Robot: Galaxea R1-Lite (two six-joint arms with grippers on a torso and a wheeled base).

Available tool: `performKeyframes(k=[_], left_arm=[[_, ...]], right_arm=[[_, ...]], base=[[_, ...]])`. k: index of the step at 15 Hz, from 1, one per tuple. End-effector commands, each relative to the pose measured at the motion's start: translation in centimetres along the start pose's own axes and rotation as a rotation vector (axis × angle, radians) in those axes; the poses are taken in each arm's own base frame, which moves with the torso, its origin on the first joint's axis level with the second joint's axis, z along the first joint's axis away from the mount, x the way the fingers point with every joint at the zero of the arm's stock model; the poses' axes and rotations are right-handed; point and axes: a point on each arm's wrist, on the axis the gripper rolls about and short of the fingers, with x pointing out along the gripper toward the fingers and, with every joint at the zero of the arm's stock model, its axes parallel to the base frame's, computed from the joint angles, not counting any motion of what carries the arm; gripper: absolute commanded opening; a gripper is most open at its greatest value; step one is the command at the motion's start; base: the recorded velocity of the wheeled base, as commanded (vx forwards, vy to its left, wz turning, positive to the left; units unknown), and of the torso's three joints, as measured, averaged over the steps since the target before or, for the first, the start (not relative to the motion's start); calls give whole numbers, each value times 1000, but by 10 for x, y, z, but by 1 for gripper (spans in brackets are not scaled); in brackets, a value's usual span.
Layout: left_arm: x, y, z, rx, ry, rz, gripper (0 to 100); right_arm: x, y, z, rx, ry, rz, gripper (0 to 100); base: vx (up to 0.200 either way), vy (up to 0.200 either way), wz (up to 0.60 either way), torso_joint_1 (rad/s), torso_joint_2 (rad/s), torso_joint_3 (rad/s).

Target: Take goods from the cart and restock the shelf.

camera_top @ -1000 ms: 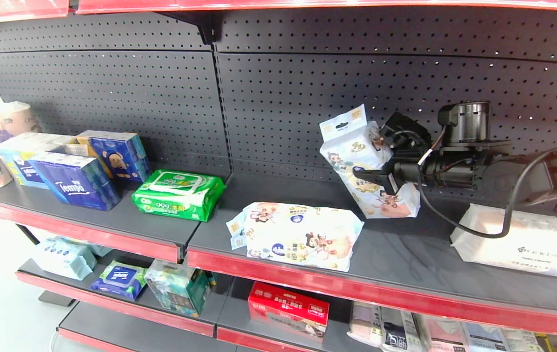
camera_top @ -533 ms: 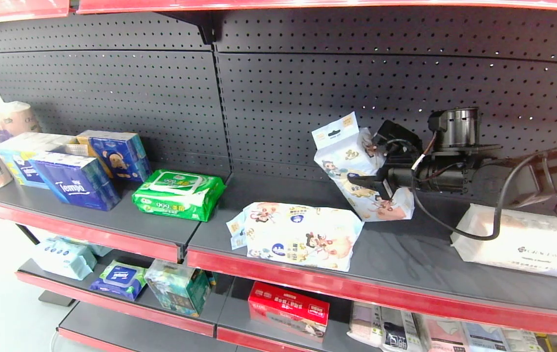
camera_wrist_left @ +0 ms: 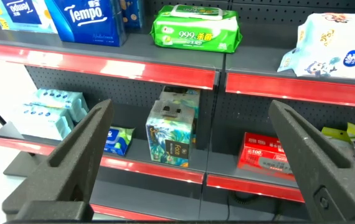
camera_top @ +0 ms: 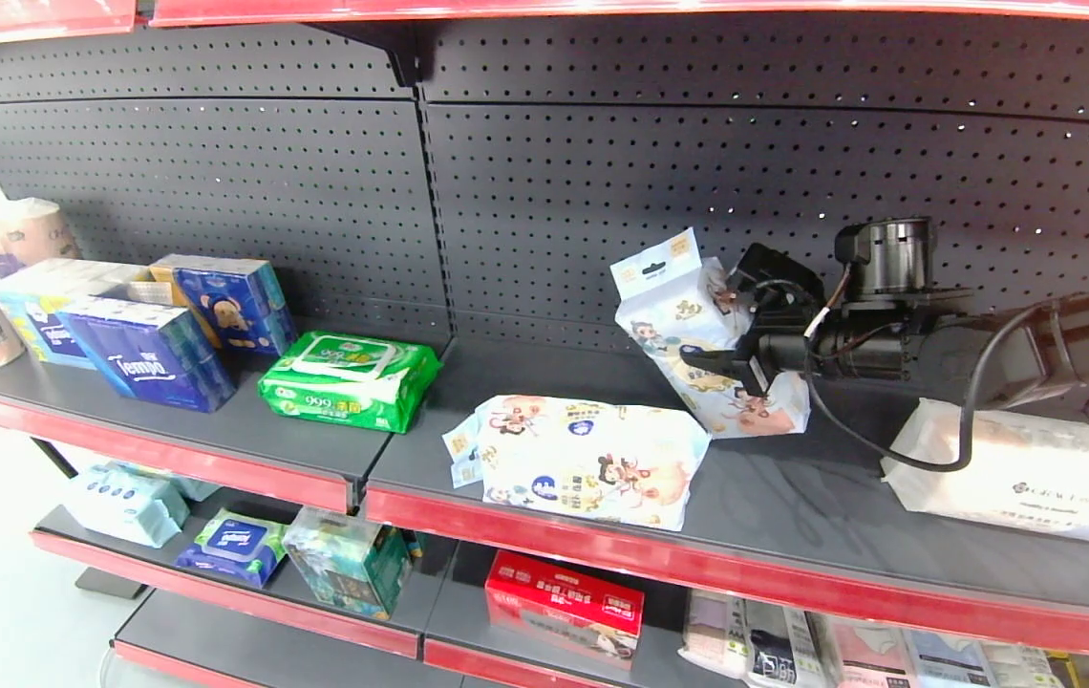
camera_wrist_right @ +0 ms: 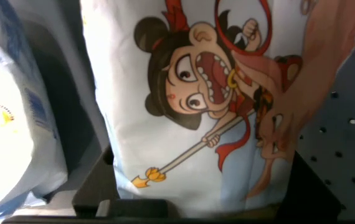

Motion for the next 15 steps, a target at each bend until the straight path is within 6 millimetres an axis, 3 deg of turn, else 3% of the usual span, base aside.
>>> performKeyframes(k=[1,7,15], left_arm=[[0,0,0,0,0,1,100],[0,0,0,0,0,1,100],[0,0,0,0,0,2,100]], right_arm=[[0,1,0,1,-2,5,100],[-2,1,1,-2,1,-3,100],[-10,-3,-27,57,68,-15,100]], base=[[0,0,0,0,0,0],[0,0,0,0,0,0],[0,0,0,0,0,0]])
